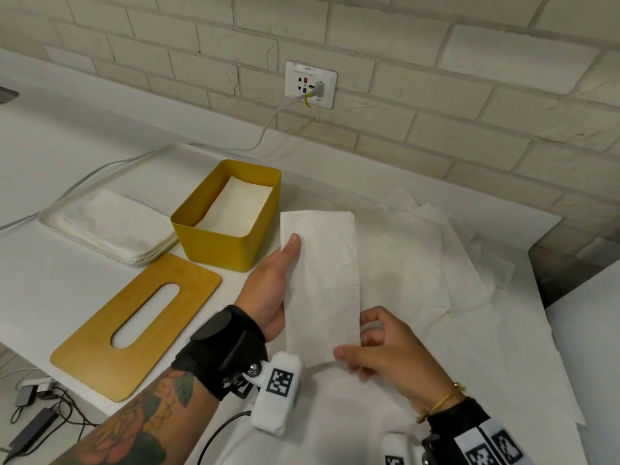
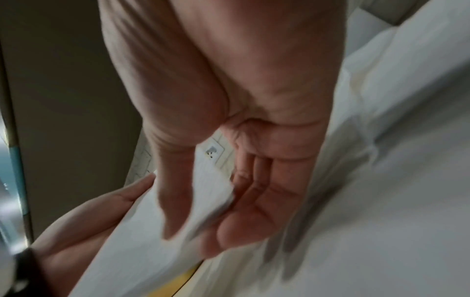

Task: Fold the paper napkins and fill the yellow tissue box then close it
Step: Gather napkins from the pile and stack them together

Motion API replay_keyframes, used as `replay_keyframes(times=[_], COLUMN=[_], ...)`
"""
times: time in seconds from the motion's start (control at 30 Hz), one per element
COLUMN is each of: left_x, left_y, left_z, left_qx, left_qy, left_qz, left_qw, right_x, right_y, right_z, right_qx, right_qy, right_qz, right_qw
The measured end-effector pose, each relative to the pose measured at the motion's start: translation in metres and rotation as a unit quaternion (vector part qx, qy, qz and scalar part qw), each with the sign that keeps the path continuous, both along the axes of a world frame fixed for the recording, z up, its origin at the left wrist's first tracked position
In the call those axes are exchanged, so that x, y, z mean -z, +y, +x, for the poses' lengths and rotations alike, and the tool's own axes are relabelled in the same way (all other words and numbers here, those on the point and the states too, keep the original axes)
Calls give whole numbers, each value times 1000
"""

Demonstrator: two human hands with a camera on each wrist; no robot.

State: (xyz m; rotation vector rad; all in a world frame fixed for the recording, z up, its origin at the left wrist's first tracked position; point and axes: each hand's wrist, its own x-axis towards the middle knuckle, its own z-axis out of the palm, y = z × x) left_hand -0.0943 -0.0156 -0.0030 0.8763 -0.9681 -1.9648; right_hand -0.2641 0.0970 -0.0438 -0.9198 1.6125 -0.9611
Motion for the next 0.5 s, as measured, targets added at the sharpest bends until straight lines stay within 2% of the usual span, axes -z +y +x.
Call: replay_keyframes(times=[0.07,0.2,0.27,0.4,0.5], left_x=[-1,-1,2,14,19], left_y=[2,11,16,19,14], left_z=[1,-5,-7,1,11], left_qx=[8,75,95,81,36], left_qy=[4,5,1,-20,-25], left_qz=[4,-4,-9,-9,0], left_qw=[1000,997,995,996,999], right_x=[-13,-37,-36,-22,-15], right_y=[-2,-16,-23,-33,-33], right_z=[-10,-6,3,20,30], right_qx=[21,25,30,52,17], right_qy=[21,-88,-103,-106,-106], right_qz=[-38,-86,-95,-96,-79], right_qw=[999,992,990,988,991])
